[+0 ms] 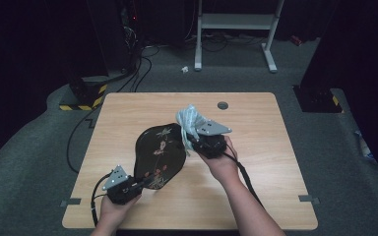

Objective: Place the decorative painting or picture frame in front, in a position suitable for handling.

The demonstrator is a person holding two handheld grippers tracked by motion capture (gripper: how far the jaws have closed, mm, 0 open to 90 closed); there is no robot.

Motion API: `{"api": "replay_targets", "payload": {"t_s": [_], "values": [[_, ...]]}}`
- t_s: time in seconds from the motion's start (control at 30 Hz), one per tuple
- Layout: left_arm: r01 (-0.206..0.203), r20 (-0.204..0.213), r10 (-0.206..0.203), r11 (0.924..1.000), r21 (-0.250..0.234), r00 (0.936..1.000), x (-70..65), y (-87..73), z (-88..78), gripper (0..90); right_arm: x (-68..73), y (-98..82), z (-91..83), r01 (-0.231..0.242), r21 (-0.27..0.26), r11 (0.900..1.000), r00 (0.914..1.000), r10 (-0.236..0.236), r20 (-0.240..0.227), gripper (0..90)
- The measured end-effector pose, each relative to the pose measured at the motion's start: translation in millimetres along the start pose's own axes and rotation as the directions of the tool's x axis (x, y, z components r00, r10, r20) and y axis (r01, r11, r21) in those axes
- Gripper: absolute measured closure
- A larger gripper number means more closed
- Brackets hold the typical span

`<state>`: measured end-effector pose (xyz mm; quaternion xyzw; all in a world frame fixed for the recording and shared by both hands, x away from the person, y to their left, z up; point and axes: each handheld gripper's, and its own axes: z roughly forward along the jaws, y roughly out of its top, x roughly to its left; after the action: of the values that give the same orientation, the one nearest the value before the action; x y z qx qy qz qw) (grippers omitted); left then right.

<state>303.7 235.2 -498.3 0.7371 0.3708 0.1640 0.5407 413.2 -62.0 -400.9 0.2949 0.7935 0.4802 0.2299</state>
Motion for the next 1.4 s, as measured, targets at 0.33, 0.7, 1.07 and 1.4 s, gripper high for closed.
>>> {"api": "replay_targets", "payload": {"t_s": [0.33,0.7,1.07,1.4], "values": [[-0.001,-0.001,0.001,1.0,0.0,1.0,-1.3,0.6,1.0,80.0,-0.1,25.0,-5.6,0.025,-0.062,0.998,0.9995,-0.026,-0.019,73.5],[-0.001,-0.003,0.001,1.0,-0.005,1.0,-2.3,0.8,1.9,80.1,17.4,35.3,-16.3,0.069,-0.114,0.991,0.9941,-0.078,-0.075,73.4],[-0.004,-0.003,0.004,1.0,-0.001,1.0,-1.9,1.0,1.7,80.1,19.1,-13.2,-9.7,0.046,-0.018,0.999,0.9981,-0.047,-0.039,73.4],[0.007,-0.005,-0.007,0.9999,-0.007,1.0,-2.4,1.0,3.2,80.1,-3.2,-84.8,42.2,-0.029,0.254,0.967,0.9909,0.061,-0.12,73.8]]}}
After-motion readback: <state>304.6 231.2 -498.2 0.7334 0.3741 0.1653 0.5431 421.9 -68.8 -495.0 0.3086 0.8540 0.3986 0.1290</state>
